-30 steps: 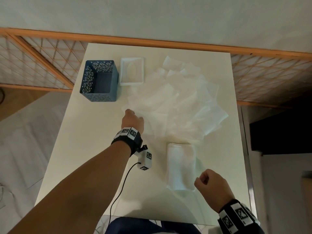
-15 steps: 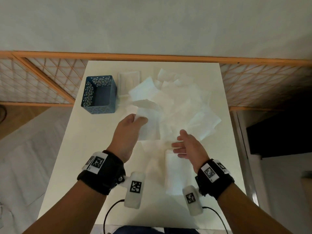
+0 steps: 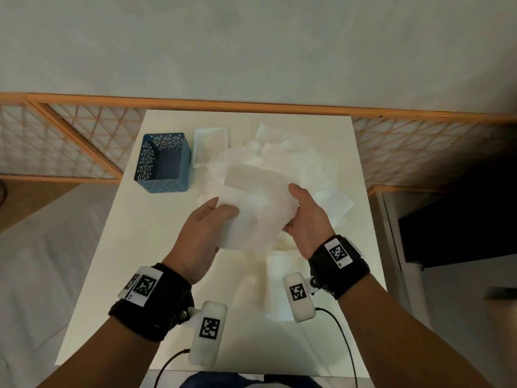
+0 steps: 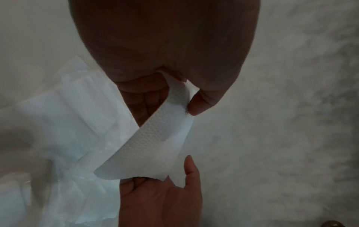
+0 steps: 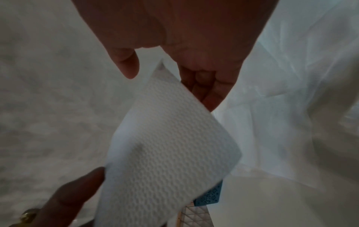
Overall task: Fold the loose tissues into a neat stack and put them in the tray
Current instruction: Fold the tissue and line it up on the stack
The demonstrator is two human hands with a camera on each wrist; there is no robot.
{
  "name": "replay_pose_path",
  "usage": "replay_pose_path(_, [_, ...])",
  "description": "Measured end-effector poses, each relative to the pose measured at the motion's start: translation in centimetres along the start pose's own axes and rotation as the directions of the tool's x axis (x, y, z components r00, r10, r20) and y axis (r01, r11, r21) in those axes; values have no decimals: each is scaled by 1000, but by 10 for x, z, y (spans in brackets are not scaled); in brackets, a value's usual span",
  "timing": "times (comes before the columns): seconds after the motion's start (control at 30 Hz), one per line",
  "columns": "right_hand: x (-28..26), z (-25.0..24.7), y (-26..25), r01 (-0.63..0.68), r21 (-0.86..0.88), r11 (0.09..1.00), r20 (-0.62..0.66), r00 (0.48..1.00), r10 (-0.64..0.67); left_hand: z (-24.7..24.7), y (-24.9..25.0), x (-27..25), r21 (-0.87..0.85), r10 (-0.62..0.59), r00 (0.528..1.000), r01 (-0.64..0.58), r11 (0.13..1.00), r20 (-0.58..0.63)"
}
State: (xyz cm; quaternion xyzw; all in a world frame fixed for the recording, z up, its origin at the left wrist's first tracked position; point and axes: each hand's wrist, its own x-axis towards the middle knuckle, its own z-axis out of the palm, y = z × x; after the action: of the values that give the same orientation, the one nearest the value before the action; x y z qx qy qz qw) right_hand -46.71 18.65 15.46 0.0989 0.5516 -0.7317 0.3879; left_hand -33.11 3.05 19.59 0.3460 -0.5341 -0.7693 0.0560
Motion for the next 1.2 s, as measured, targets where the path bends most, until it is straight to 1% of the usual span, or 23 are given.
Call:
replay_pose_path(0.1, [0,-4,-6,57,-37,998,-18,998,-58,3,-4,1,4,12,1000,-12,1000,-20])
replay_pose_path(0.17, [-1,-7,-13,107,-69,992,-6,994,-108,6,-5,1,-4,19,999,-19,1000,-31])
replay_pose_path(0.3, [-3,-13,-25,219,-127,967,112,972,-205,12,-7,4,-12,41,999,-41,999,-33])
replay_pose_path(0.4, [-5,-11,-32,289,-245,926,162,953,-255,15,-6,5,7,78,996,-78,997,-47])
replay_pose_path(0.5, [-7,-13,-38,369,-369,853,209,927,-310,20,-2,5,89,157,982,-148,985,-100])
replay_pose_path(0.57, [-9,-16,-42,390,-411,824,228,919,-322,22,2,6,143,210,968,-190,971,-138])
replay_pose_path(0.63, [-12,-18,-45,409,-424,808,249,911,-330,23,6,8,252,285,947,-244,937,-145])
replay_pose_path(0.7, [-14,-21,-50,428,-441,789,269,902,-339,22,8,12,405,370,923,-300,864,-106])
replay_pose_path(0.77, [-16,-23,-55,445,-461,767,291,893,-343,23,9,14,518,424,903,-333,788,-65])
replay_pose_path(0.83, [-16,-26,-60,457,-486,745,307,887,-344,27,8,14,543,443,895,-346,765,-54])
replay_pose_path(1.03, [-17,-34,-67,476,-528,703,325,879,-350,35,5,9,535,423,898,-300,790,-120])
replay_pose_path(1.2, [-16,-36,-66,461,-575,676,344,886,-311,36,5,10,556,419,899,-286,780,-125])
